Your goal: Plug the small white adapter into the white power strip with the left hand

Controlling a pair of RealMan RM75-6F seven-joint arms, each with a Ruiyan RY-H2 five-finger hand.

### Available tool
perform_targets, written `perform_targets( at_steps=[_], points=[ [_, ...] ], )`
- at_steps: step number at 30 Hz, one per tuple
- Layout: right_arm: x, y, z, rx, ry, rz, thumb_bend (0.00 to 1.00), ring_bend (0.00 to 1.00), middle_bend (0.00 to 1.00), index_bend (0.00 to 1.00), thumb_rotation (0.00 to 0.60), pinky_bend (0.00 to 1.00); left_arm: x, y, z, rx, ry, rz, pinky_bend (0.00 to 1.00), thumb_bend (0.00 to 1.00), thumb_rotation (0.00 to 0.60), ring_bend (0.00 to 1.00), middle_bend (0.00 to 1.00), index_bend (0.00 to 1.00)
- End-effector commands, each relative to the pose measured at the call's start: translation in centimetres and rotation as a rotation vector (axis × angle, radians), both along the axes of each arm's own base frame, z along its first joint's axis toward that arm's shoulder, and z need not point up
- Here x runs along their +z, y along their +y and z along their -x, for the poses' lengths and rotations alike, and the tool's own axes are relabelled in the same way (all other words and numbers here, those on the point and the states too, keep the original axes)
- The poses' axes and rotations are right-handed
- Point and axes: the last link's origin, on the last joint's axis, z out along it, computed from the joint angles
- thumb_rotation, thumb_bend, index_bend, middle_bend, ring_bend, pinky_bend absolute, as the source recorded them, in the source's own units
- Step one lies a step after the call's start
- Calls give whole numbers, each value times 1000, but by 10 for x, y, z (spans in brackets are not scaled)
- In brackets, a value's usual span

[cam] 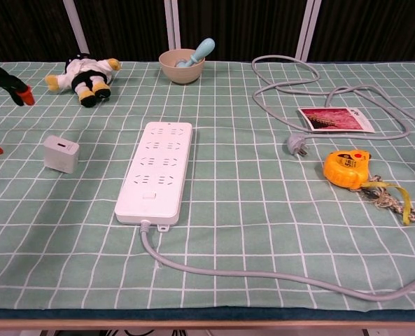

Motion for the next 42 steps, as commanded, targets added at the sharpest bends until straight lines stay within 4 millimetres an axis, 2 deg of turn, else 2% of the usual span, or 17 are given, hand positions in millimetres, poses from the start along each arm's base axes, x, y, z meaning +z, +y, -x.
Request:
perform_targets(
  at_steps=[1,10,25,28,30,34,35,42],
  points=[
    [0,0,0,-2,-5,-1,348,0,0,39,600,0,-22,9,-18,-8,20,33,0,163,600,0,229,256],
    [1,-1,1,-11,-17,0,348,0,0,39,600,0,-54,16,-27,-1,59,76,0,201,600,0,276,305],
    [1,-1,1,-17,-15,5,347,0,0,39,600,0,-66,25,-20,43,47,87,0,229,600,0,318,342],
    [1,-1,1,-18,-14,6,348,0,0,40,600,0,-70,26,-19,47,42,95,0,300,600,27,399,421],
    [1,-1,1,-18,-14,8,348,0,0,39,600,0,-71,26,-20,40,30,88,0,393,600,83,510,530],
    [2,-1,1,-19,-14,10,347,0,0,40,600,0,-69,26,-23,3,1,50,12,442,600,134,608,628],
    [2,-1,1,-19,-15,11,347,0,0,40,600,0,-63,29,-31,-25,-35,21,17,447,600,140,620,640],
    [2,-1,2,-22,-19,12,348,0,0,39,600,0,-46,28,-62,-115,-178,3,19,456,600,142,633,653]
  ],
)
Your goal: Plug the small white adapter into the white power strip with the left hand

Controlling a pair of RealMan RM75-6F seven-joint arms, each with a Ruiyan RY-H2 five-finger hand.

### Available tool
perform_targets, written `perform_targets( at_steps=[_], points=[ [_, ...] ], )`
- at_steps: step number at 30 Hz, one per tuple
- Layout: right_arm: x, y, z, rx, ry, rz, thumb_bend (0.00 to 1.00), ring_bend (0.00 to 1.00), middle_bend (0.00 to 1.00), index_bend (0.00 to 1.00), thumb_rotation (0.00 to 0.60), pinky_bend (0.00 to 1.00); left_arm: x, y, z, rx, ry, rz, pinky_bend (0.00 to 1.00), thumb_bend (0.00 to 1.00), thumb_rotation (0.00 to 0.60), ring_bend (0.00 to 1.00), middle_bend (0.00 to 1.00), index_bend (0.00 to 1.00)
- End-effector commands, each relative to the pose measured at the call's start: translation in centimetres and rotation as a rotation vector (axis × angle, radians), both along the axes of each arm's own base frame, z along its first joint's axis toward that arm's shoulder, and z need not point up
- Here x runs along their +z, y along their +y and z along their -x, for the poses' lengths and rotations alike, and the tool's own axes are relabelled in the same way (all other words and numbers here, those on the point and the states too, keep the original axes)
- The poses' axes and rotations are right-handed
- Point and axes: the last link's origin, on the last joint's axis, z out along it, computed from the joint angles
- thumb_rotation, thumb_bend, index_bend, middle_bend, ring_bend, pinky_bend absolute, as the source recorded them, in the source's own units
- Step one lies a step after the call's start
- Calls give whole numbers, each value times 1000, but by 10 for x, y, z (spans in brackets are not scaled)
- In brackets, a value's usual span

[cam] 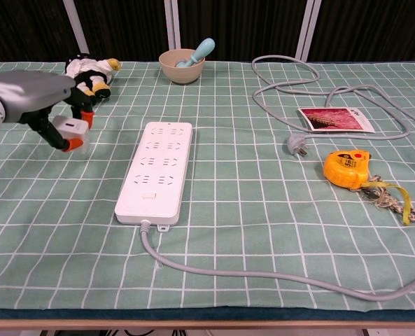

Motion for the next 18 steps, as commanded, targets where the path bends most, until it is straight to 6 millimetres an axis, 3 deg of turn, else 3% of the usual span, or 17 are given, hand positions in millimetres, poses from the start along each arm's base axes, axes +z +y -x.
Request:
perform_targets(
  at_steps=[1,4,9,18],
  points=[
    [0,0,0,-1,-1,0,348,0,0,39,600,0,9,0,-19,-40,-93,-6,19,456,600,142,633,654],
    [0,0,0,-4,-6,0,348,0,0,39,600,0,5,0,-37,-67,-188,23,19,456,600,152,636,656],
    [0,-1,1,-6,-11,-2,347,0,0,39,600,0,-4,3,-50,-84,-252,50,29,456,600,155,641,659],
    [1,-1,1,-15,-21,-1,347,0,0,39,600,0,-22,13,-58,-52,-312,72,30,456,600,155,644,660]
  ],
)
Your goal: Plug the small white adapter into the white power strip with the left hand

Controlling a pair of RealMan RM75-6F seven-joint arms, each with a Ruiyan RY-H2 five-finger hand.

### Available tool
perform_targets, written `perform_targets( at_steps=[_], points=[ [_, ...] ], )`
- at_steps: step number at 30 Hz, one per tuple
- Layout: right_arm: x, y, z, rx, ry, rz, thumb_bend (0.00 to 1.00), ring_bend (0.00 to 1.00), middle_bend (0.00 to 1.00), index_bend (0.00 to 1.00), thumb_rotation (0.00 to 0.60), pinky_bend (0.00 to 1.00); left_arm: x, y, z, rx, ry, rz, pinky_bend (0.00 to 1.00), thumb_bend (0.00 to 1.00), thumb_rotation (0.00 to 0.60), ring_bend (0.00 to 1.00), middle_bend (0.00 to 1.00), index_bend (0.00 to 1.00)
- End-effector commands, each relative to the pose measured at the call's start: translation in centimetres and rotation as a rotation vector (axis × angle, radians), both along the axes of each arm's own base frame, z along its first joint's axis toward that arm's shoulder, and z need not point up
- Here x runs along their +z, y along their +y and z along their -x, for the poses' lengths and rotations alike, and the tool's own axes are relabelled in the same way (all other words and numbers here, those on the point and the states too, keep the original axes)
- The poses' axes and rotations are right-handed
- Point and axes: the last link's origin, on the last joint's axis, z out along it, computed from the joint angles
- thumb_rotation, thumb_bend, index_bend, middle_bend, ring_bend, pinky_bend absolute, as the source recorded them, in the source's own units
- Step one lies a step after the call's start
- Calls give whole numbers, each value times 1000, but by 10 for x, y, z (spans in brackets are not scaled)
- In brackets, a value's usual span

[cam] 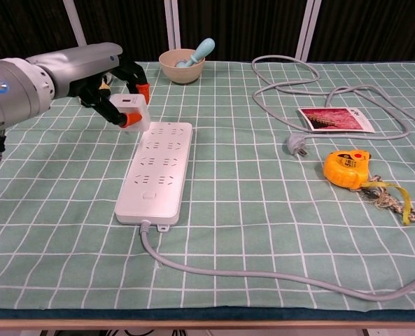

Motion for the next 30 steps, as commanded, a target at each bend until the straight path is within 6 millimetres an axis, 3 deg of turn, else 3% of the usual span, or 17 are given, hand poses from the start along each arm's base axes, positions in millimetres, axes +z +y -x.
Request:
perform_targets(
  at_steps=[1,20,30],
  points=[
    [0,0,0,-3,-4,0,347,0,0,39,600,0,-8,5,-3,23,-27,15,30,456,600,155,644,660],
    [0,-1,1,-13,-12,-6,348,0,0,39,600,0,-37,24,-8,45,-39,54,51,456,600,169,649,665],
    [0,-1,1,-14,-10,-7,347,0,0,39,600,0,-41,26,-10,43,-54,57,51,456,600,169,649,665]
  ],
)
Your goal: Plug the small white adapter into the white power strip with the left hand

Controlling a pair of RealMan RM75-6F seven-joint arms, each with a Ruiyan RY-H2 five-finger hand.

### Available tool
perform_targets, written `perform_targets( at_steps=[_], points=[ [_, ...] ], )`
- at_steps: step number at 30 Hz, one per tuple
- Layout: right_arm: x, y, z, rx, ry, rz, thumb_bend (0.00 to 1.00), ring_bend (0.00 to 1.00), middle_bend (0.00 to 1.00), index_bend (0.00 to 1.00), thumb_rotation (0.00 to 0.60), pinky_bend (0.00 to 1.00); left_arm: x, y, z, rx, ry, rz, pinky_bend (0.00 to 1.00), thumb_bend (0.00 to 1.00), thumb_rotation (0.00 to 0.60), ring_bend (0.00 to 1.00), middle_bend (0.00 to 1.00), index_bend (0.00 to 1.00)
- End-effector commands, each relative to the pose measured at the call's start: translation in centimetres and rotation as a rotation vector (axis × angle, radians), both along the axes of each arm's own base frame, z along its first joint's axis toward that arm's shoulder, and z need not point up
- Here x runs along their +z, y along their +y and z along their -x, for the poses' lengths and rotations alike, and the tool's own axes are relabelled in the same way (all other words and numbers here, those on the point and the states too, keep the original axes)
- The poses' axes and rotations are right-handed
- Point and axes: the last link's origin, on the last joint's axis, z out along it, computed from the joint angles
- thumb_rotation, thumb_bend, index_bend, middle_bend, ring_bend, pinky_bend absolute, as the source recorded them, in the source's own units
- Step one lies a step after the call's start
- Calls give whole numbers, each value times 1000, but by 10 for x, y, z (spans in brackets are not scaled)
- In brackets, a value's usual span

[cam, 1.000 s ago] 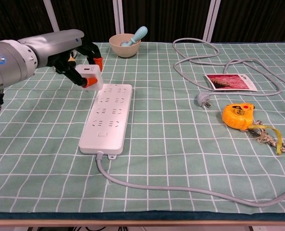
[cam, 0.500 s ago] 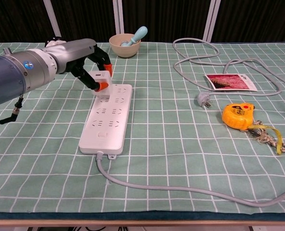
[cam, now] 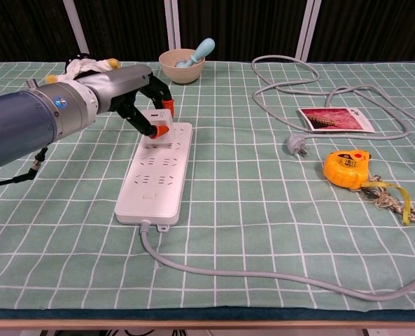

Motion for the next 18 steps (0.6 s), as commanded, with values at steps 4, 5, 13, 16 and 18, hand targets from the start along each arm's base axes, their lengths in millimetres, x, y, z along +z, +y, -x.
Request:
perform_targets(
  at_steps=[4,5,13,16,18],
  points=[
    [0,0,0,0,0,0,348,0,0,39,600,0,-1,0,0,-2,-5,2,51,456,600,169,650,665],
    [0,0,0,0,0,0,348,0,0,39,600,0,-1,0,0,-3,-5,3,51,456,600,169,650,665],
    [0,0,0,0,1,0,347,0,0,39,600,0,-4,-1,1,-7,-7,20,51,456,600,168,650,665],
    [0,0,0,0,2,0,347,0,0,39,600,0,-5,-1,3,-7,-8,26,51,456,600,169,651,666],
    [0,0,0,0,3,0,347,0,0,39,600,0,-6,0,4,-6,-11,29,51,455,600,169,652,666]
  ],
)
